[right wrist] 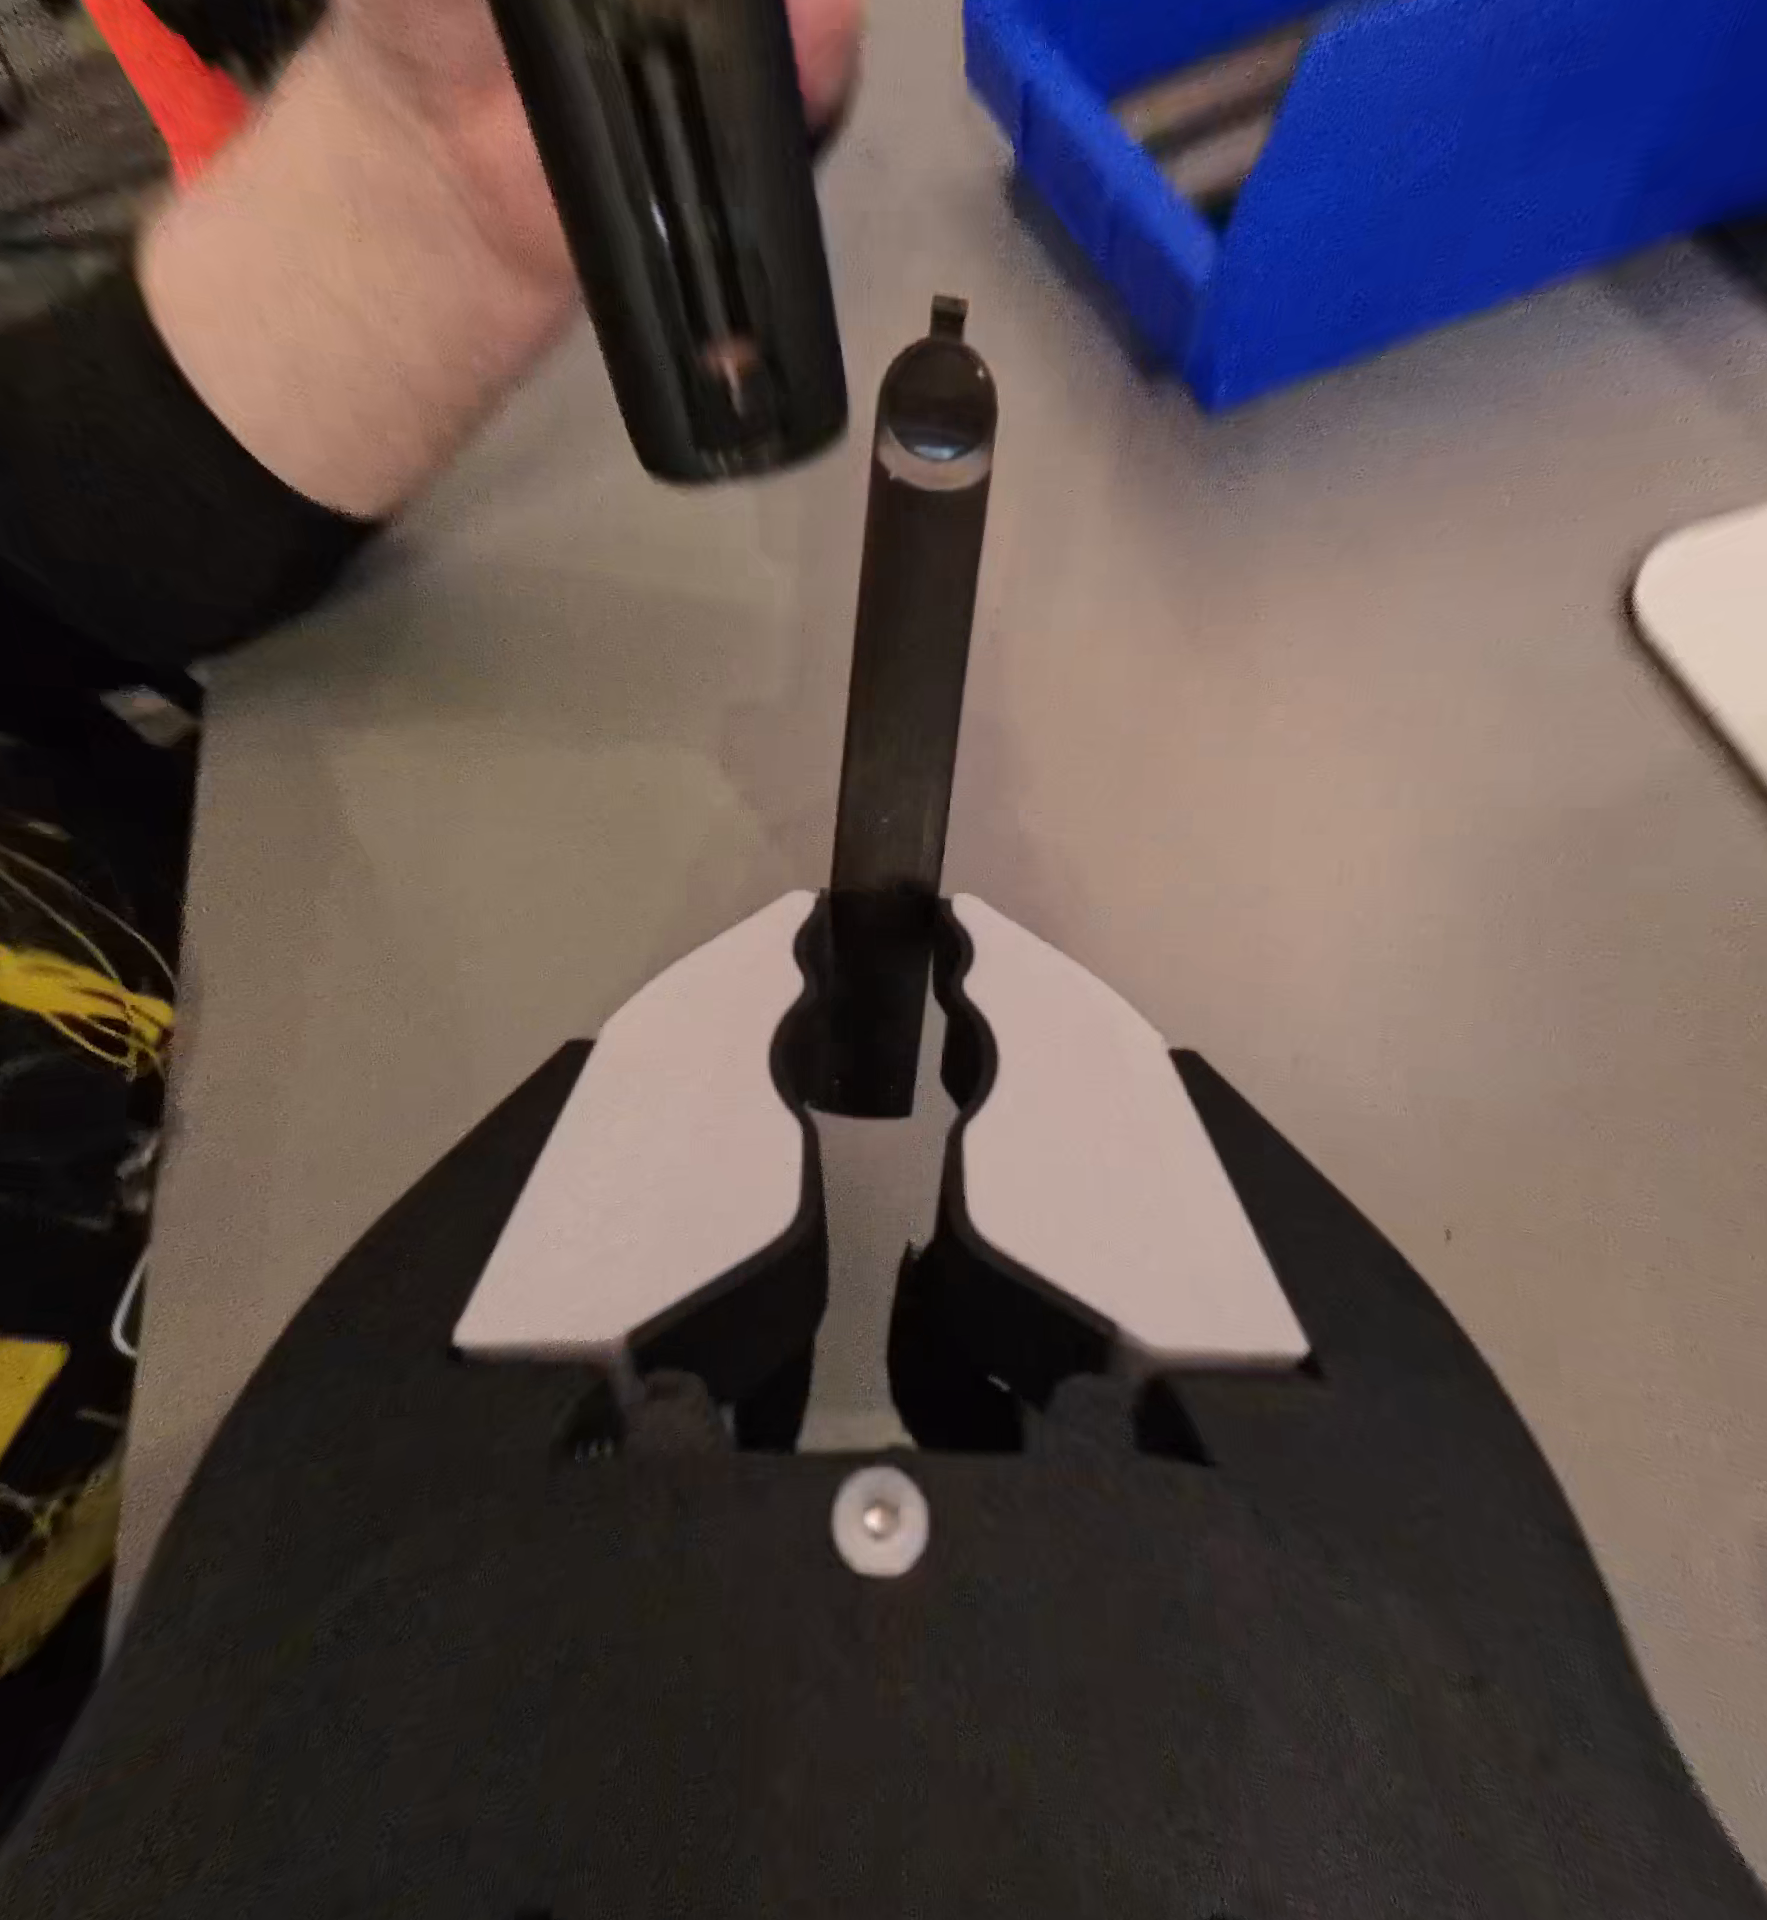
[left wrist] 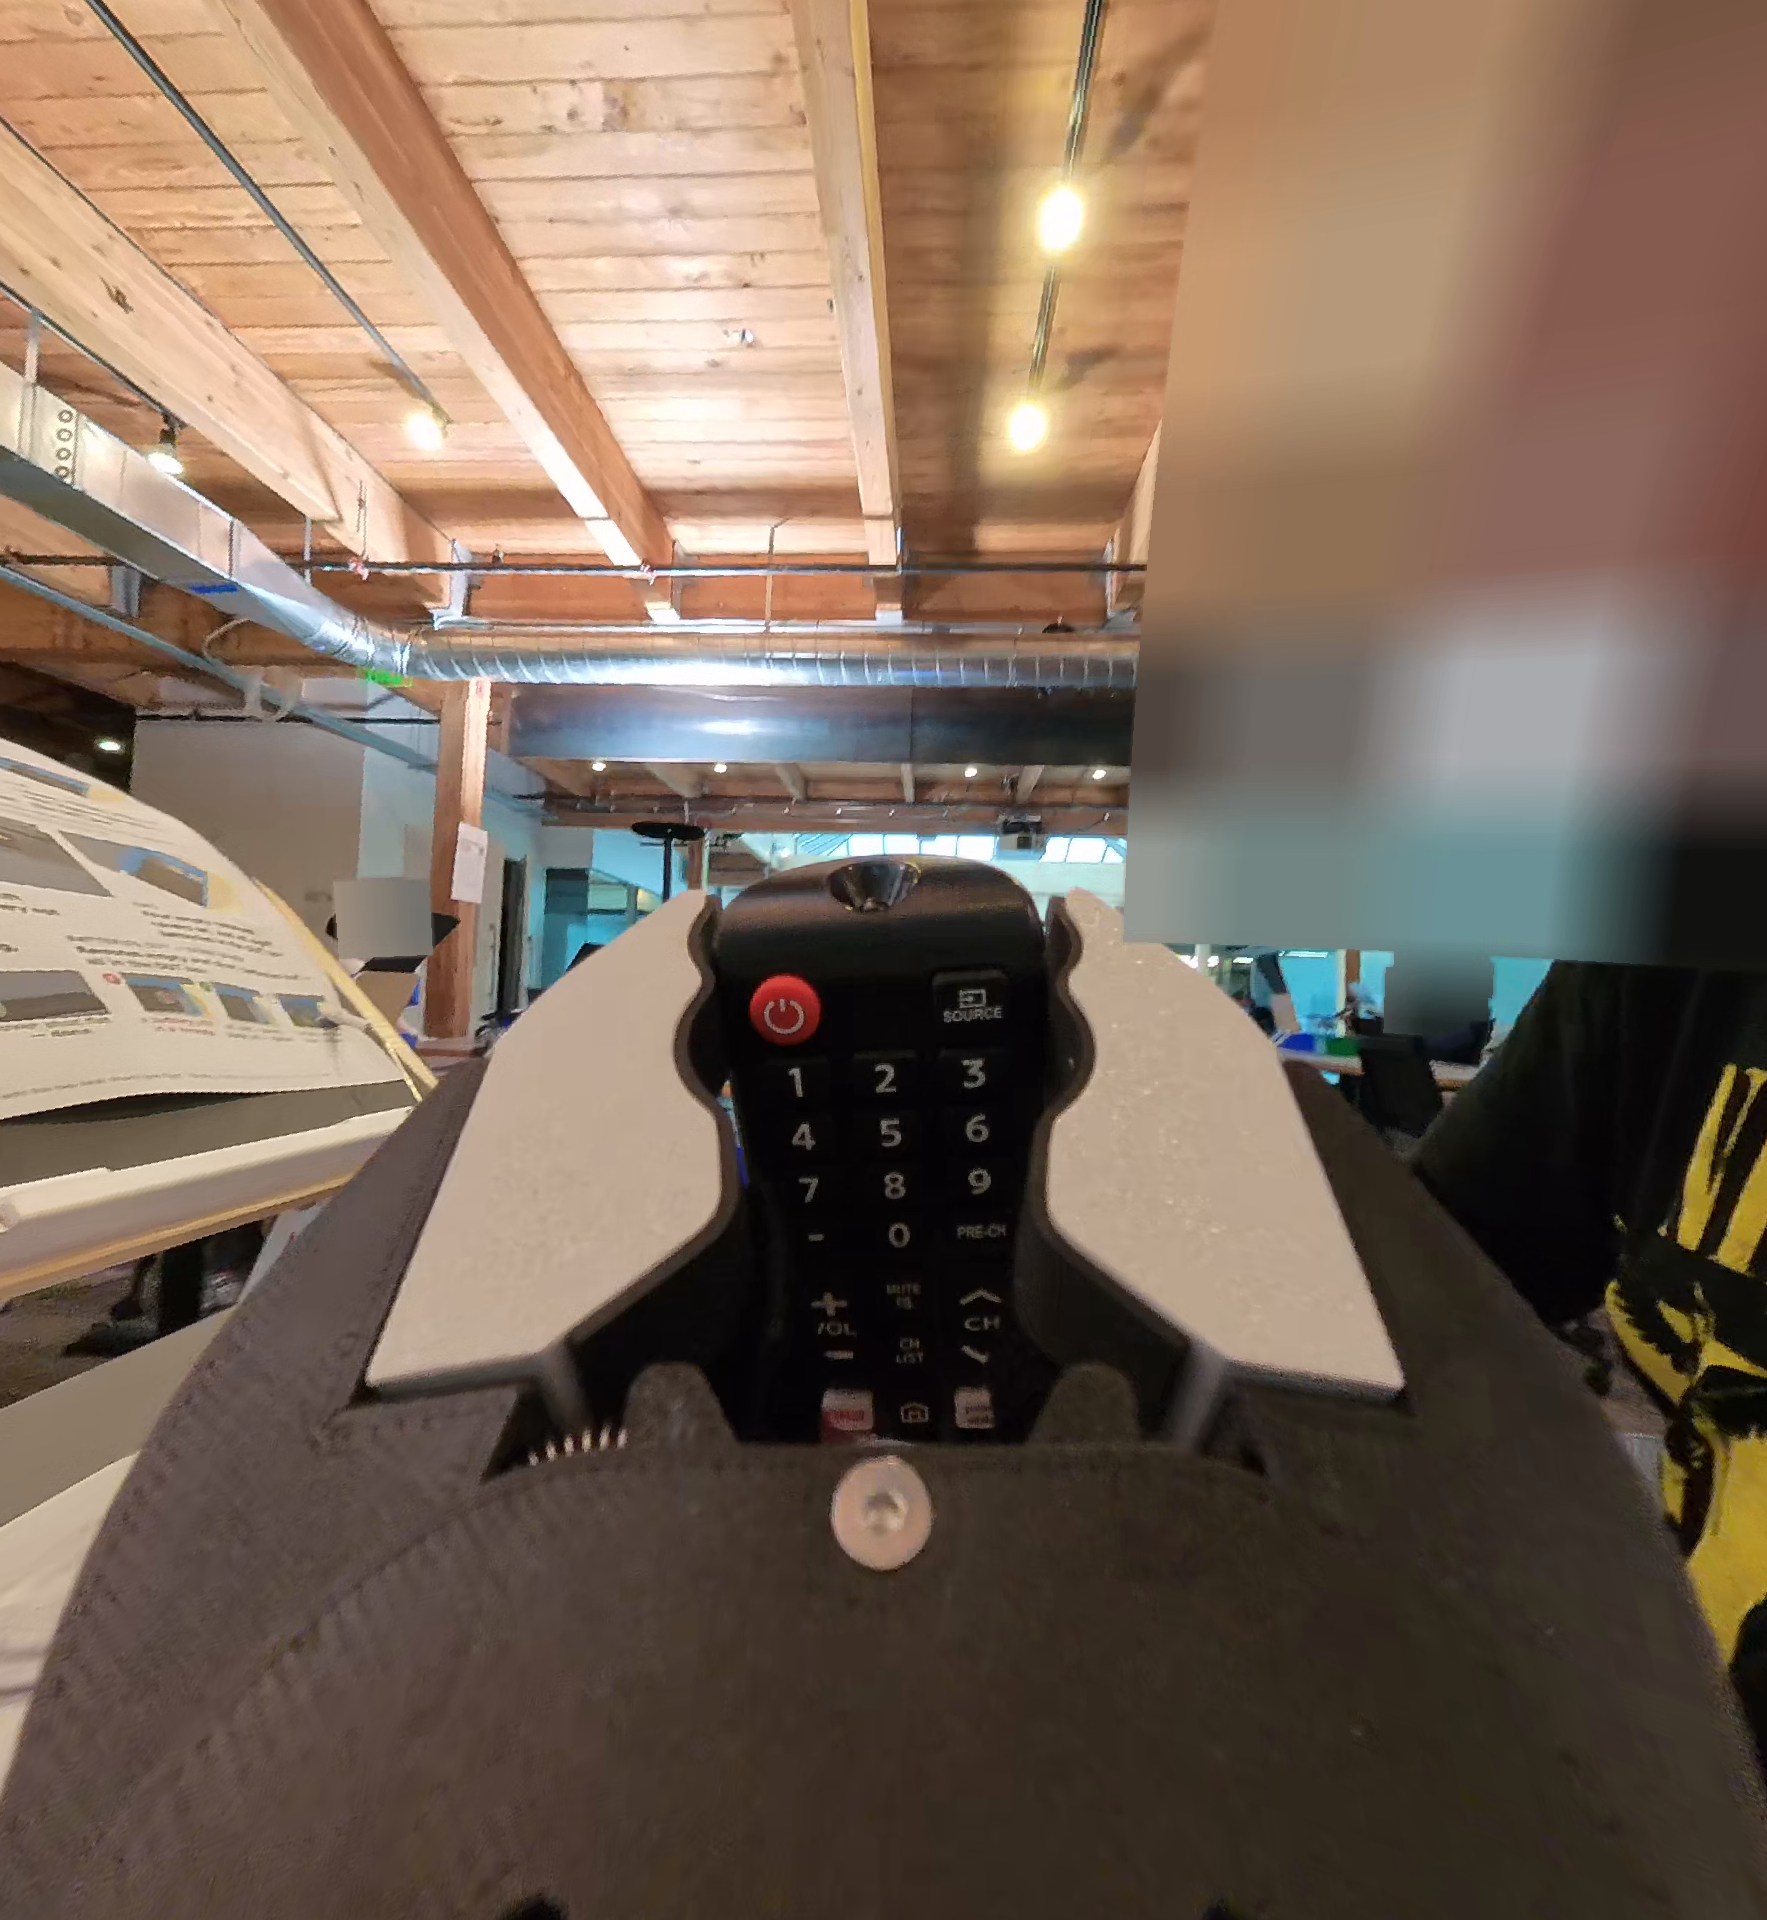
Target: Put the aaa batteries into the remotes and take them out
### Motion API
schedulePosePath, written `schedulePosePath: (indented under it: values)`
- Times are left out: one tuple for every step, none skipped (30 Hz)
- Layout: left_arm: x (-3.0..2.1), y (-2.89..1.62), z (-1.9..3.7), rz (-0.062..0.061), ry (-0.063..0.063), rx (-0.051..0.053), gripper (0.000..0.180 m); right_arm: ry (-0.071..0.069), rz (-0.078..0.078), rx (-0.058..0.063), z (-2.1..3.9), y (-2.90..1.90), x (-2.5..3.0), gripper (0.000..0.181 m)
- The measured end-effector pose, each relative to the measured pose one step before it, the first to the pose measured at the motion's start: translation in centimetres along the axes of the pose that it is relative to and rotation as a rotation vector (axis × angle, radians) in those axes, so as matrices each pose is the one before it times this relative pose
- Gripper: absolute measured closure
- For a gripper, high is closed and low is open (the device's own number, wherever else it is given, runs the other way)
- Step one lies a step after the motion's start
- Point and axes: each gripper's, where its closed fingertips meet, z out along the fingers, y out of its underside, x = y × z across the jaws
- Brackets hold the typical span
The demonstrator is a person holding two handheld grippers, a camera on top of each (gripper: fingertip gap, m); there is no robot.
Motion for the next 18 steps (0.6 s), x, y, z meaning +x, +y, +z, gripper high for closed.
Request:
schedulePosePath:
  values:
    - [0.037,-0.131,-0.070,-0.0134,0.0103,0.0149,0.121,-0.0100,-0.0269,0.0628,-0.190,-2.055,-0.822,0.163]
    - [0.044,-0.091,-0.086,-0.0116,0.0102,0.0106,0.121,-0.0210,-0.0231,0.0533,0.041,-1.852,-0.873,0.162]
    - [-0.070,-0.122,-0.099,-0.0070,0.0000,0.0118,0.121,-0.0117,-0.0307,0.0558,0.123,-1.683,-0.683,0.162]
    - [-0.030,-0.198,-0.106,-0.0067,0.0011,0.0142,0.121,-0.0259,-0.0254,0.0406,0.269,-1.283,-0.714,0.162]
    - [0.089,-0.243,-0.091,-0.0095,0.0090,0.0143,0.121,-0.0224,-0.0095,0.0080,0.465,-0.627,-0.441,0.162]
    - [0.081,-0.297,-0.066,-0.0060,0.0056,0.0155,0.121,-0.0032,-0.0126,0.0028,0.516,-0.413,-0.070,0.162]
    - [0.070,-0.275,-0.045,-0.0044,0.0039,0.0151,0.120,-0.0002,-0.0155,0.0196,0.441,-0.501,-0.007,0.163]
    - [0.126,-0.177,-0.011,-0.0075,0.0087,0.0099,0.121,-0.0181,0.0029,0.0123,0.436,-0.323,-0.141,0.162]
    - [0.082,-0.086,0.030,-0.0065,0.0056,0.0057,0.121,-0.0124,0.0006,0.0076,0.385,-0.206,-0.069,0.162]
    - [0.053,-0.033,0.046,-0.0045,0.0026,0.0045,0.121,0.0010,-0.0086,0.0078,0.315,-0.160,0.048,0.163]
    - [0.101,0.008,0.069,-0.0067,0.0073,0.0034,0.121,-0.0059,-0.0056,-0.0051,0.318,0.037,-0.030,0.163]
    - [0.105,0.017,0.074,-0.0076,0.0074,0.0032,0.121,-0.0010,-0.0066,-0.0048,0.274,0.049,0.033,0.162]
    - [0.034,0.029,0.062,-0.0053,0.0034,0.0034,0.121,0.0030,-0.0041,0.0022,0.185,-0.058,0.079,0.163]
    - [0.020,0.032,0.054,-0.0042,0.0020,0.0029,0.121,-0.0012,0.0018,-0.0064,0.170,0.067,0.042,0.163]
    - [0.001,0.035,0.035,-0.0040,0.0010,0.0025,0.121,0.0060,0.0004,-0.0178,0.158,0.229,0.162,0.162]
    - [-0.036,0.013,0.012,-0.0035,-0.0007,0.0039,0.121,0.0051,-0.0046,-0.0052,0.085,0.063,0.113,0.163]
    - [-0.011,-0.012,-0.003,-0.0041,0.0010,0.0051,0.121,-0.0096,0.0039,0.0107,0.039,-0.191,-0.115,0.162]
    - [0.049,-0.014,0.019,-0.0037,0.0042,0.0036,0.121,-0.0079,0.0043,0.0108,0.039,-0.225,-0.102,0.162]
